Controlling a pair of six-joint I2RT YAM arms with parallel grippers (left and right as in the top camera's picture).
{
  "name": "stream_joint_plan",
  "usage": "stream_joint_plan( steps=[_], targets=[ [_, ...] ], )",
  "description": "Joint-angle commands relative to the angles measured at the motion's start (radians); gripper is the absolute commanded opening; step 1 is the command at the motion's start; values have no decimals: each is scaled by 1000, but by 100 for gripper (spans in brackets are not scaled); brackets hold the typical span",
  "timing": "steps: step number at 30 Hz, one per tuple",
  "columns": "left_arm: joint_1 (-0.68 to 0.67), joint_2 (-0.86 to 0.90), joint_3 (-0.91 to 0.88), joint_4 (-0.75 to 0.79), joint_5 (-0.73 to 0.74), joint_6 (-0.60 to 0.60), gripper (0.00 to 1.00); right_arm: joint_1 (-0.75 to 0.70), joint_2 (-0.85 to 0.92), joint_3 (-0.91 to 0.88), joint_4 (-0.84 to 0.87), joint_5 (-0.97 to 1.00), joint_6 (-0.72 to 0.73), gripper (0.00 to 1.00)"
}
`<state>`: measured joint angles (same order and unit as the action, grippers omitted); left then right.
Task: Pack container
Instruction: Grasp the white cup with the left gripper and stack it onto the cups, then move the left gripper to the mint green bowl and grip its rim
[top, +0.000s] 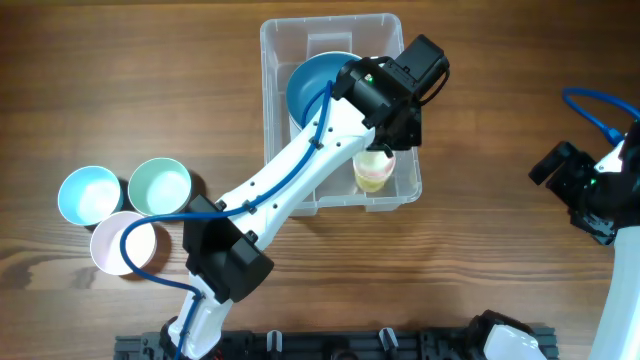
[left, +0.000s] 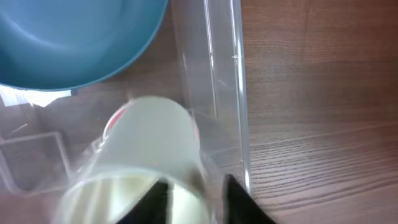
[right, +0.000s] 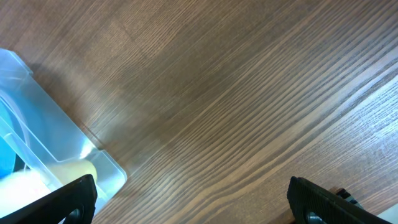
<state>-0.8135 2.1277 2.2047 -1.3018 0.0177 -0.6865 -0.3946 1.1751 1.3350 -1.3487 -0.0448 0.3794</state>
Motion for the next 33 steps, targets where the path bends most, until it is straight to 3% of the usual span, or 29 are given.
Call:
stream_joint_plan(
  steps=[1, 3, 9, 13, 16, 20, 24, 33],
  targets=[
    [-6, 6, -2, -16, 28, -6, 48, -4, 4, -2, -1, -9, -12, 100],
    [-6, 6, -2, -29, 27, -6, 54, -4, 4, -2, 0, -9, -13, 100],
    [40, -17, -2, -105, -109, -3, 55, -4, 4, -2, -1, -9, -13, 100],
    [237, -124, -2, -239, -228, -33, 58, -4, 4, -2, -1, -9, -13, 100],
    [439, -203, -2, -344, -229, -50, 65, -4, 4, -2, 2, -9, -13, 100],
    [664, -235, -43, -383, -218, -78, 63, -4, 4, -2, 2, -9, -13, 100],
    [818, -235, -206, -309, -217, -81, 64, -4, 4, -2, 2, -9, -13, 100],
    [845, -235, -686, 27, -198, -80, 69, -4, 4, -2, -5, -9, -13, 100]
  ],
)
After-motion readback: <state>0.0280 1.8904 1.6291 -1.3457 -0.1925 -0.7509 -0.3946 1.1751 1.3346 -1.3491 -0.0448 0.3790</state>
